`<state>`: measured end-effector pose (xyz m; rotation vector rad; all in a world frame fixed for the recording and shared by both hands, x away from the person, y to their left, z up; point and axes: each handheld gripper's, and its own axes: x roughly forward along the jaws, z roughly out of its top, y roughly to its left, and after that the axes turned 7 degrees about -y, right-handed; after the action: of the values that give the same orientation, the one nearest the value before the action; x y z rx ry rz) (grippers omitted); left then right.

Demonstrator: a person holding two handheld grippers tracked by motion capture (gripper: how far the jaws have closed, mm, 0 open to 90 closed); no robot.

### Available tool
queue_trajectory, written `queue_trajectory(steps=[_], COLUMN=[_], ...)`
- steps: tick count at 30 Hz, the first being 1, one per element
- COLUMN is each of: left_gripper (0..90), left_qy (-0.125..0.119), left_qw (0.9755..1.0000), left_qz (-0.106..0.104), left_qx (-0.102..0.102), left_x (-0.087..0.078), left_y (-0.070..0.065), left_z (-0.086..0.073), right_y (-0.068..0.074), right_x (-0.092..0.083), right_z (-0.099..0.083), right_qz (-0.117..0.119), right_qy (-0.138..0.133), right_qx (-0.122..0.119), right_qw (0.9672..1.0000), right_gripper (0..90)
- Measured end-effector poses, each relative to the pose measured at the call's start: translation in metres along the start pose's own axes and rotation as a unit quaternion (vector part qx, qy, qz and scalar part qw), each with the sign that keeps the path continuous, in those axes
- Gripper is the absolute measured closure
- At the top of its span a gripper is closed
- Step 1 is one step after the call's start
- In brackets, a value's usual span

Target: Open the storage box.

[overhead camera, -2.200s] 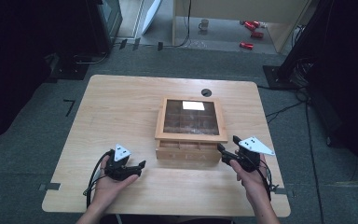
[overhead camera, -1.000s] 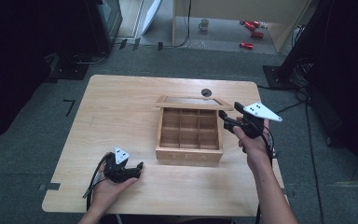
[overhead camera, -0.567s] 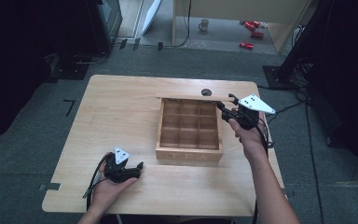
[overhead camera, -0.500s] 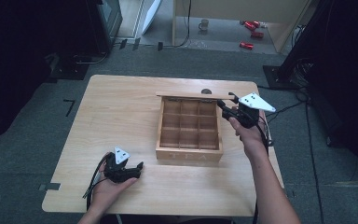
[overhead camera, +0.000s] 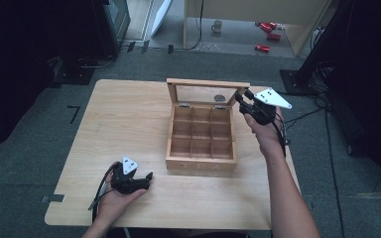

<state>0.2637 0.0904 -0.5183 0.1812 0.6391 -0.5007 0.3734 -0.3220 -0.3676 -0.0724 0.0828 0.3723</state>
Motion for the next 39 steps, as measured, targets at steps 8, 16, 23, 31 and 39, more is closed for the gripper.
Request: queue_trajectory(steps=[8,16,23,31,39], left_gripper=[18.1,18.2,18.2,18.3,18.4], left_qy=[0.0,0.0,-0.001,0.0,0.001], left_qw=[1.0,1.0,1.0,1.0,1.0], left_qz=[-0.001,-0.002,-0.003,-0.004,-0.006], left_qx=[0.0,0.001,0.002,0.004,0.004], left_x=[0.0,0.0,0.0,0.0,0.0], left_y=[0.0,0.0,0.0,0.0,0.0], left_z=[0.0,0.0,0.0,0.0,0.0], right_y=[-0.003,-0.016,-0.022,-0.03,-0.037], right_x=[0.016,0.037,0.05,0.071,0.09], right_z=[0.01,0.019,0.025,0.03,0.031], right_qz=[-0.021,-0.017,-0.019,-0.03,-0.043], right_qy=[0.007,0.02,0.032,0.048,0.06], right_qx=[0.001,0.024,0.04,0.067,0.088], right_qw=[0.9998,0.9994,0.9985,0.9962,0.9934], right_gripper=[66.5,66.7,66.7,66.8,66.8])
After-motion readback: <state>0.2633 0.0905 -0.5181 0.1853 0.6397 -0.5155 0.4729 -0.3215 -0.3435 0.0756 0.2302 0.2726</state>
